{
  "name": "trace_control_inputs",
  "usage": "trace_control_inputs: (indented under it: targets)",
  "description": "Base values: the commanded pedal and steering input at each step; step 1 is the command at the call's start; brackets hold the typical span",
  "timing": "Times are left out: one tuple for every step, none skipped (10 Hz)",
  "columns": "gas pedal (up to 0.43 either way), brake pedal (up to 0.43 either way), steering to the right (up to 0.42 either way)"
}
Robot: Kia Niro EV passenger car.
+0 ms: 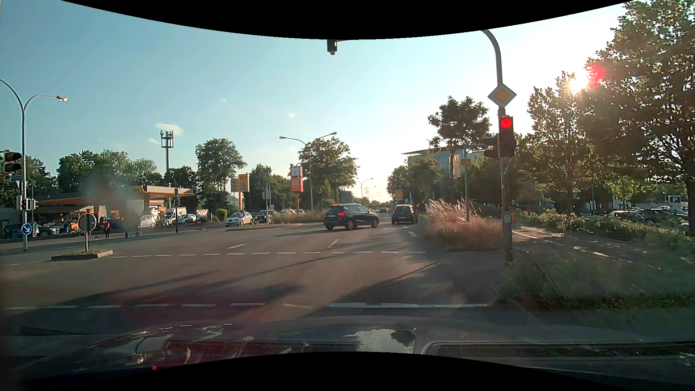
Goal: Follow the waypoints while adhering to traffic rules and regulations
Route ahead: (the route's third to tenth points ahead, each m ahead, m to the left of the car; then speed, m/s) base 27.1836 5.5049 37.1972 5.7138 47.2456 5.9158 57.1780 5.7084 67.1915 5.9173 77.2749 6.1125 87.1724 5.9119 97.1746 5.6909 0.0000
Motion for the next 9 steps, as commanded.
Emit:
trace_control_inputs:
  targets:
    - [0.000, 0.244, 0.015]
    - [0.000, 0.244, 0.015]
    - [0.000, 0.244, 0.015]
    - [0.000, 0.244, 0.015]
    - [0.000, 0.244, 0.015]
    - [0.000, 0.238, 0.015]
    - [0.000, 0.238, 0.015]
    - [0.000, 0.238, 0.015]
    - [0.000, 0.238, 0.015]
